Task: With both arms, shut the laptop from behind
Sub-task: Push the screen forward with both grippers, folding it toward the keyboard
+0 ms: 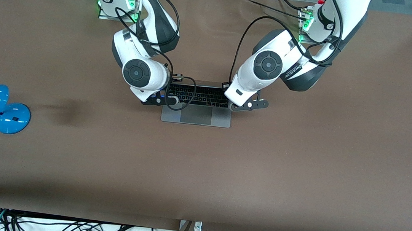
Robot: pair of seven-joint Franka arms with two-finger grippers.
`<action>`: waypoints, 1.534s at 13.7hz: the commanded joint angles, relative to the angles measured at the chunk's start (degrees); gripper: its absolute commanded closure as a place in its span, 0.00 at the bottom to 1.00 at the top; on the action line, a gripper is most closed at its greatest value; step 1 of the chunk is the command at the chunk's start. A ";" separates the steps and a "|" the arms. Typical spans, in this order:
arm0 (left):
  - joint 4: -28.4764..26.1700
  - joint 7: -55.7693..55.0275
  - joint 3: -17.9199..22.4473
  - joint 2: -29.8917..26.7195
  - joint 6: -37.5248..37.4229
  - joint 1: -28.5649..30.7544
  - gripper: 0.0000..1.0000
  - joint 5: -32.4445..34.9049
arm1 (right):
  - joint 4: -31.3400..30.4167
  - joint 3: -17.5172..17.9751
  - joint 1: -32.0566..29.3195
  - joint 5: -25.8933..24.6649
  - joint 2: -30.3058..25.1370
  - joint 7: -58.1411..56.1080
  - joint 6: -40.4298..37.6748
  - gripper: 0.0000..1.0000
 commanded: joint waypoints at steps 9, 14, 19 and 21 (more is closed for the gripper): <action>0.92 -0.28 -0.71 7.50 4.41 -0.80 1.00 3.25 | 7.90 0.01 -2.04 -1.44 7.76 -3.08 0.87 1.00; 3.12 -0.45 -0.54 10.32 4.50 -0.97 1.00 4.04 | 9.22 -0.08 -2.48 -1.44 9.96 -3.34 3.41 1.00; 3.83 -0.54 -0.28 11.90 6.51 -0.97 1.00 5.27 | 9.31 -0.17 -2.48 -1.53 11.90 -4.05 7.20 1.00; 3.83 -0.54 -0.27 12.43 7.40 -0.97 1.00 5.79 | 9.31 -0.17 -2.48 -1.62 12.60 -4.14 8.16 1.00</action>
